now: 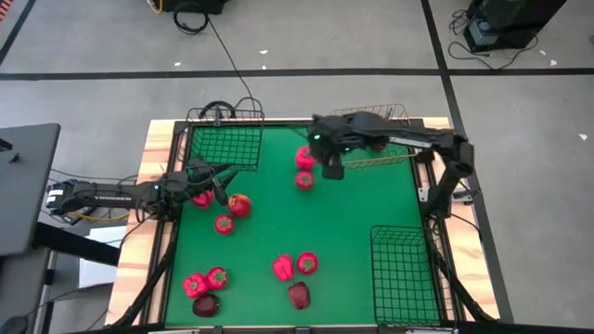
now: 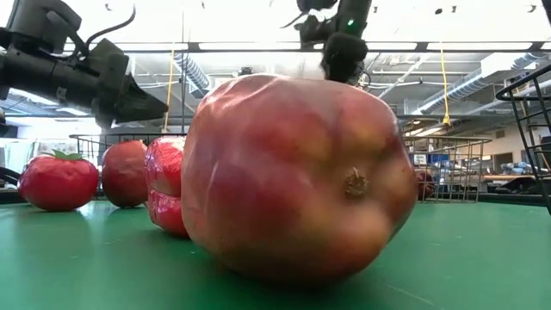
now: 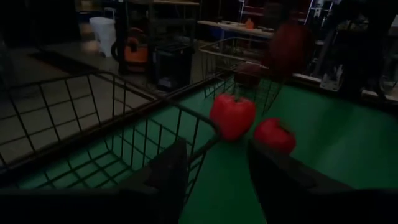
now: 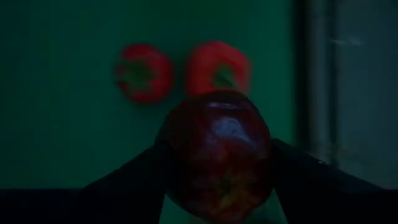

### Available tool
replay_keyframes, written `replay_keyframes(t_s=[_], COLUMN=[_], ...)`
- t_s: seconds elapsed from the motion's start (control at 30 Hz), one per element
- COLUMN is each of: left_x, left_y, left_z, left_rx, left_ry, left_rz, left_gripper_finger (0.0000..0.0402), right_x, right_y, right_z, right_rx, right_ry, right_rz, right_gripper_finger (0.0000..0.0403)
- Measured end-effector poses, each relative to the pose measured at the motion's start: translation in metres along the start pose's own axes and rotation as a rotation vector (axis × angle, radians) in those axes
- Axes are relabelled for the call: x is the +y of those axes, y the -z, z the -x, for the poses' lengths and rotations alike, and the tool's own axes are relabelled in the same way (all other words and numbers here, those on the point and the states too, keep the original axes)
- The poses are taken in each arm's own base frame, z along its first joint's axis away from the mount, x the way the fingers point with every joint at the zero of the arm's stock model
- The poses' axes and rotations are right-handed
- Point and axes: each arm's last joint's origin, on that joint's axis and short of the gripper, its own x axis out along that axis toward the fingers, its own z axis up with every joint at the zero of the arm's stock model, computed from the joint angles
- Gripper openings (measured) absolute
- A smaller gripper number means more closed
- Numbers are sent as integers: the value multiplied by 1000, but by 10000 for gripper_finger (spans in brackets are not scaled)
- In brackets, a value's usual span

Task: Sort produce into baskets
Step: Put the red apple into the gold wire basket

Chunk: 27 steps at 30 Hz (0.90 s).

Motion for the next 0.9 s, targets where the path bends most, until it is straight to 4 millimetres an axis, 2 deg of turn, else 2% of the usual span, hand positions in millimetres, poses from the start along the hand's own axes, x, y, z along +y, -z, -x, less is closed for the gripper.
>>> replay_keyframes(t_s=[0.1, 0.2, 0.3, 0.47, 0.7, 0.8, 0.9], left_x=[0, -1, -1, -3, -7, -7, -7], left_y=[-3, -5, -6, -6, -7, -7, -9], left_z=[0, 0, 0, 0, 1, 1, 1], left_rx=[-5, -2, 1, 9, 2, 1, -20], left_ry=[1, 0, 1, 55, 177, 181, 182], left_rz=[-20, -38, -59, -142, -193, -194, -218], left_gripper_finger=[191, 210, 232, 268, 301, 310, 318], right_x=[-11, -24, -37, -54, -56, -50, -35], right_y=[13, 25, 34, 48, 50, 46, 37], right_z=[24, 43, 53, 65, 69, 66, 52], right_rx=[0, -32, -56, -78, -102, -110, -171], right_ry=[128, 177, 216, 331, 339, 329, 322], right_rz=[-83, -224, -385, -548, -622, -639, -620], right_gripper_finger=[257, 264, 280, 327, 371, 374, 373])
